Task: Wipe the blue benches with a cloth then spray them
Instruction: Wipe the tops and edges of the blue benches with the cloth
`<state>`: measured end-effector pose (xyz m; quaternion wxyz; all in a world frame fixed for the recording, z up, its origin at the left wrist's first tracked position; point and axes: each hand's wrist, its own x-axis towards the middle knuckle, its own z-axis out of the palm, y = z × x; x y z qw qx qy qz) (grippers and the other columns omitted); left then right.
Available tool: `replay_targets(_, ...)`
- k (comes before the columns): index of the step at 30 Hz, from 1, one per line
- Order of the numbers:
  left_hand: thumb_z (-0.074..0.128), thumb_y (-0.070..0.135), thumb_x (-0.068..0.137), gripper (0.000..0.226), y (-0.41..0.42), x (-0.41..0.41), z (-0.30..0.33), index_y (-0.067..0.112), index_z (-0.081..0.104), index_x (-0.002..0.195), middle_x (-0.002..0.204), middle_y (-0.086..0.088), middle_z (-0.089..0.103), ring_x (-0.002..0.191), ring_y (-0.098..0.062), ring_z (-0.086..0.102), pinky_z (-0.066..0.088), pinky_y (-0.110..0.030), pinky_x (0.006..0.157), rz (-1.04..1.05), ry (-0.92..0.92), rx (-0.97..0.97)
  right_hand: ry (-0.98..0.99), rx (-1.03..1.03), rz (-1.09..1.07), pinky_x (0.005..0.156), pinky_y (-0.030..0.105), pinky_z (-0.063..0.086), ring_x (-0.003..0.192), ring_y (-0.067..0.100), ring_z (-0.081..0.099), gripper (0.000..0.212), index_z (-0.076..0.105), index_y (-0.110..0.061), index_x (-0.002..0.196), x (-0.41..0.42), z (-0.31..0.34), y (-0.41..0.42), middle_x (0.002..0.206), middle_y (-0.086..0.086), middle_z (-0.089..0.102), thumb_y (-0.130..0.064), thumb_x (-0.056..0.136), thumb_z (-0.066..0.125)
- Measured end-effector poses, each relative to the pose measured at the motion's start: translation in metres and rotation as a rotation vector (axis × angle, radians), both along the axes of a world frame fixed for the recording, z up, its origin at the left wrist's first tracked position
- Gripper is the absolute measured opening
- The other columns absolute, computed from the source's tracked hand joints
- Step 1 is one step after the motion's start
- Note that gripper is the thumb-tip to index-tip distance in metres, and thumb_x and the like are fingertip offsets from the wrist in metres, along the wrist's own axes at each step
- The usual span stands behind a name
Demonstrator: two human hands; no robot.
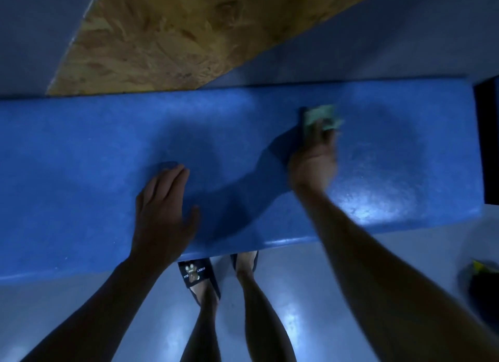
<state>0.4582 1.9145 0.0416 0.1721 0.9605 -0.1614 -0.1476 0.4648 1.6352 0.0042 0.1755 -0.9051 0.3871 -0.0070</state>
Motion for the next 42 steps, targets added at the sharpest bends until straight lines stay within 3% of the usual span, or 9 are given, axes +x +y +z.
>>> replay_targets(4, 0.062, 0.027, 0.071, 0.073, 0.001, 0.007, -0.002, 0.008, 0.051, 0.141, 0.146, -0.008, 0.05, 0.132, -0.032, 0.043, 0.037, -0.046, 0.105, -0.007, -0.028, 0.03, -0.109, 0.0, 0.66, 0.073, 0.036, 0.055, 0.087, 0.036, 0.062, 0.064, 0.059, -0.013, 0.134, 0.013, 0.001, 0.103, 0.129, 0.012, 0.061, -0.013, 0.07, 0.062)
replay_targets(8, 0.06, 0.028, 0.072, 0.073, 0.001, 0.014, -0.003, 0.008, 0.049, 0.141, 0.146, -0.009, 0.049, 0.133, -0.032, 0.04, 0.037, -0.047, 0.105, -0.005, -0.016, 0.06, -0.119, -0.105, 1.053, 0.071, 0.039, 0.05, 0.088, 0.035, 0.06, 0.053, 0.059, -0.019, 0.135, 0.028, 0.001, 0.04, 0.124, 0.009, 0.062, -0.017, 0.084, 0.047)
replay_targets(13, 0.058, 0.028, 0.075, 0.07, -0.002, 0.018, -0.004, 0.01, 0.047, 0.142, 0.148, -0.006, 0.046, 0.136, -0.029, 0.036, 0.036, -0.049, 0.104, 0.029, 0.0, 0.034, 0.014, -0.223, 0.502, 0.08, 0.043, 0.046, 0.099, 0.041, 0.056, 0.05, 0.054, -0.022, 0.138, 0.025, 0.002, -0.093, 0.128, 0.017, 0.056, -0.026, 0.089, 0.048)
replay_targets(17, 0.059, 0.028, 0.075, 0.071, -0.004, 0.021, -0.005, 0.011, 0.047, 0.143, 0.149, -0.005, 0.045, 0.136, -0.031, 0.038, 0.035, -0.049, 0.104, 0.044, 0.005, 0.012, 0.045, -0.087, 0.09, 0.092, 0.04, 0.045, 0.117, 0.039, 0.052, 0.064, 0.051, -0.023, 0.141, 0.047, 0.003, -0.054, 0.149, 0.015, 0.042, -0.013, 0.078, 0.05)
replay_targets(23, 0.053, 0.032, 0.076, 0.07, -0.009, 0.03, -0.009, 0.013, 0.046, 0.144, 0.149, -0.003, 0.046, 0.134, -0.029, 0.04, 0.033, -0.045, 0.105, 0.038, 0.009, 0.015, -0.012, -0.072, 0.514, 0.077, 0.037, 0.05, 0.096, 0.034, 0.059, 0.056, 0.057, -0.016, 0.134, 0.09, 0.002, 0.072, 0.133, 0.012, 0.056, -0.013, 0.079, 0.051)
replay_targets(27, 0.047, 0.035, 0.079, 0.068, -0.017, 0.035, -0.009, 0.011, 0.047, 0.143, 0.144, -0.008, 0.05, 0.133, -0.029, 0.04, 0.033, -0.045, 0.105, 0.038, -0.011, -0.004, -0.023, -0.195, 0.976, 0.069, 0.038, 0.051, 0.084, 0.034, 0.06, 0.055, 0.061, -0.022, 0.131, 0.088, 0.001, -0.003, 0.122, 0.009, 0.062, -0.019, 0.078, 0.051)
replay_targets(33, 0.046, 0.036, 0.08, 0.067, -0.022, 0.041, -0.01, 0.01, 0.048, 0.142, 0.145, -0.009, 0.05, 0.132, -0.032, 0.042, 0.033, -0.045, 0.105, 0.042, -0.012, -0.025, 0.086, -0.264, 0.608, 0.081, 0.042, 0.045, 0.103, 0.039, 0.055, 0.046, 0.062, -0.029, 0.128, 0.056, 0.011, -0.145, 0.128, 0.011, 0.057, -0.046, 0.09, 0.041)
replay_targets(38, 0.05, 0.032, 0.079, 0.067, -0.019, 0.043, -0.005, 0.01, 0.048, 0.142, 0.147, -0.007, 0.048, 0.134, -0.032, 0.042, 0.034, -0.046, 0.107, 0.043, 0.0, -0.047, -0.092, -0.038, 0.041, 0.089, 0.042, 0.045, 0.108, 0.04, 0.052, 0.058, 0.06, -0.02, 0.132, 0.061, -0.004, -0.032, 0.13, 0.018, 0.054, -0.01, 0.075, 0.052)
replay_targets(42, 0.05, 0.031, 0.077, 0.068, -0.02, 0.046, -0.004, 0.011, 0.048, 0.142, 0.147, -0.006, 0.048, 0.134, -0.031, 0.042, 0.033, -0.045, 0.108, 0.053, 0.007, -0.042, -0.094, 0.041, 0.549, 0.082, 0.04, 0.049, 0.098, 0.036, 0.055, 0.064, 0.059, -0.019, 0.133, 0.058, -0.001, 0.057, 0.126, 0.012, 0.057, -0.021, 0.072, 0.039)
